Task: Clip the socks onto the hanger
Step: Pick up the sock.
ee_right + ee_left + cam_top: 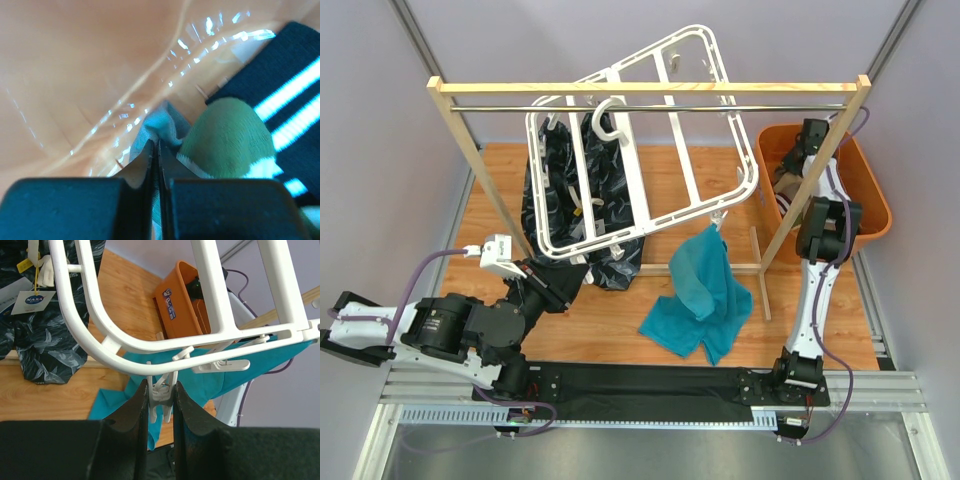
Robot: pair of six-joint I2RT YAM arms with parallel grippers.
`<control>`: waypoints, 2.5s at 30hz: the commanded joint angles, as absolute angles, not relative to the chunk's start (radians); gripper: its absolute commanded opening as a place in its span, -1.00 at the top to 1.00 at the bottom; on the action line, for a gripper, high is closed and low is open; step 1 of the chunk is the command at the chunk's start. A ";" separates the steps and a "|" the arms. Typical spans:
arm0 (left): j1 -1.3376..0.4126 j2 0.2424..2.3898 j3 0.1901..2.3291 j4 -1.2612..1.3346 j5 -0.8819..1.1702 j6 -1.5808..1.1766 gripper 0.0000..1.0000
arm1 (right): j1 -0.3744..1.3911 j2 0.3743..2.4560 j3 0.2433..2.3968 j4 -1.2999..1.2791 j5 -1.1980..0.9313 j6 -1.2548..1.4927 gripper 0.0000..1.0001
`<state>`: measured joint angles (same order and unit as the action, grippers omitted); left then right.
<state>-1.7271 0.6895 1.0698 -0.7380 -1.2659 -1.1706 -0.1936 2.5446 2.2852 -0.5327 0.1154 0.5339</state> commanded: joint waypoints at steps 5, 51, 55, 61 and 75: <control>-1.727 0.684 1.057 -0.810 -1.236 -1.180 1.00 | -0.225 2.237 2.192 -0.532 0.066 0.523 0.99; -1.727 0.552 0.974 -0.703 -1.215 -1.060 1.00 | -0.316 1.879 1.669 -0.725 0.403 0.489 0.83; -1.727 0.542 0.973 -0.726 -1.210 -1.074 1.00 | -0.318 1.887 1.738 -0.830 0.423 0.503 0.07; -1.727 0.538 0.971 -0.725 -1.216 -1.075 1.00 | -0.269 1.928 1.951 -0.911 0.479 0.404 -0.27; -1.727 0.545 0.962 -0.730 -1.213 -1.106 1.00 | -0.316 2.052 1.913 -0.770 0.132 0.440 0.26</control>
<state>-1.7271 0.5358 0.9783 -0.6422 -1.2205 -1.0962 -0.2855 2.0598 1.9491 -0.8215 0.2150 0.3771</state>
